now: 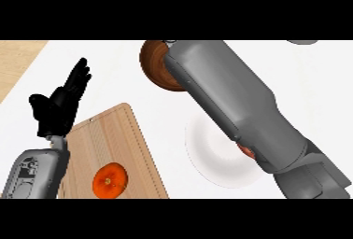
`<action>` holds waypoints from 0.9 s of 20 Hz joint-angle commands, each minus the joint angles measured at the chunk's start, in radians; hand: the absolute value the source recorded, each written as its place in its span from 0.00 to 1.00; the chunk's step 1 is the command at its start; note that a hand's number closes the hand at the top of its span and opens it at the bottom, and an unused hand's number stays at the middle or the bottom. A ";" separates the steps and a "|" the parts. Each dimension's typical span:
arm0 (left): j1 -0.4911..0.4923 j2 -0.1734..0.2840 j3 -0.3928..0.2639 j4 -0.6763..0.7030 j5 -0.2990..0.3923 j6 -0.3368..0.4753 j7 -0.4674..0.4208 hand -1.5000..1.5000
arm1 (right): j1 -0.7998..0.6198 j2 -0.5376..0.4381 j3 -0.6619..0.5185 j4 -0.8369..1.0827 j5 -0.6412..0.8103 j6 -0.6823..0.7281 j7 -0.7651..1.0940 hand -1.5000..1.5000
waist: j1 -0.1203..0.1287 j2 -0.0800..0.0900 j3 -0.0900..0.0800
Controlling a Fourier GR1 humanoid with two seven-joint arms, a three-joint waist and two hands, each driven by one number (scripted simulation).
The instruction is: Pick the lemon from the plate and place it in the bowl
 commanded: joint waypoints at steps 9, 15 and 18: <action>0.017 0.026 0.037 -0.011 -0.010 0.022 -0.002 0.50 | 0.023 0.012 -0.056 0.205 -0.024 -0.317 0.057 1.00 | -0.060 0.005 0.004; 0.042 0.014 0.035 -0.029 0.000 0.022 0.001 0.50 | 0.107 0.012 -0.071 0.345 -0.099 -0.180 0.060 1.00 | -0.054 -0.002 0.003; 0.050 0.037 0.058 -0.044 0.020 0.003 0.006 0.50 | 0.129 0.012 -0.169 0.352 -0.165 -0.317 0.044 1.00 | -0.072 -0.001 0.005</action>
